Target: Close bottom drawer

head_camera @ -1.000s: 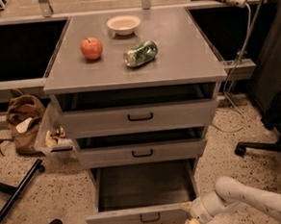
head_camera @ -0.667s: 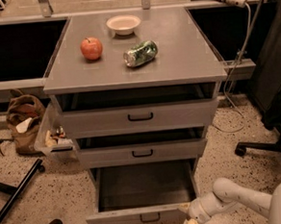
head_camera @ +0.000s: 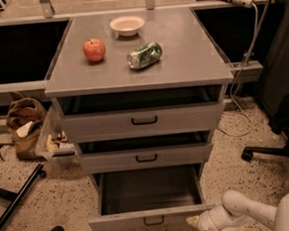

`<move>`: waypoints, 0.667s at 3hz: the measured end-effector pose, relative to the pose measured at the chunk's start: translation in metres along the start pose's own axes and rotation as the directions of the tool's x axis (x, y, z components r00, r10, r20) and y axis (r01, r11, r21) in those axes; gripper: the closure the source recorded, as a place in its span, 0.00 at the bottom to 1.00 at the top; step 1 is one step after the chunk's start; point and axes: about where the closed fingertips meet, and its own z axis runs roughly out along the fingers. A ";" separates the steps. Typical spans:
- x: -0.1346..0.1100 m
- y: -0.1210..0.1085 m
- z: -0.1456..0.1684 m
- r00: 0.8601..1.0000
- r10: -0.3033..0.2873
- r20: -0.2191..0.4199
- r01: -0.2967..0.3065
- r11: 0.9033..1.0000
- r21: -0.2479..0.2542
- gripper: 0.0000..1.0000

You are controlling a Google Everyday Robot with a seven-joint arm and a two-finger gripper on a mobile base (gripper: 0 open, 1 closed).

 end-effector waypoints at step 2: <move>-0.016 -0.020 0.020 0.999 -0.041 -0.008 0.041 0.999 -0.023 0.00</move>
Offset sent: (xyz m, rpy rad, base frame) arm 0.0477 0.0332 -0.0194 0.0130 -0.0390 0.0751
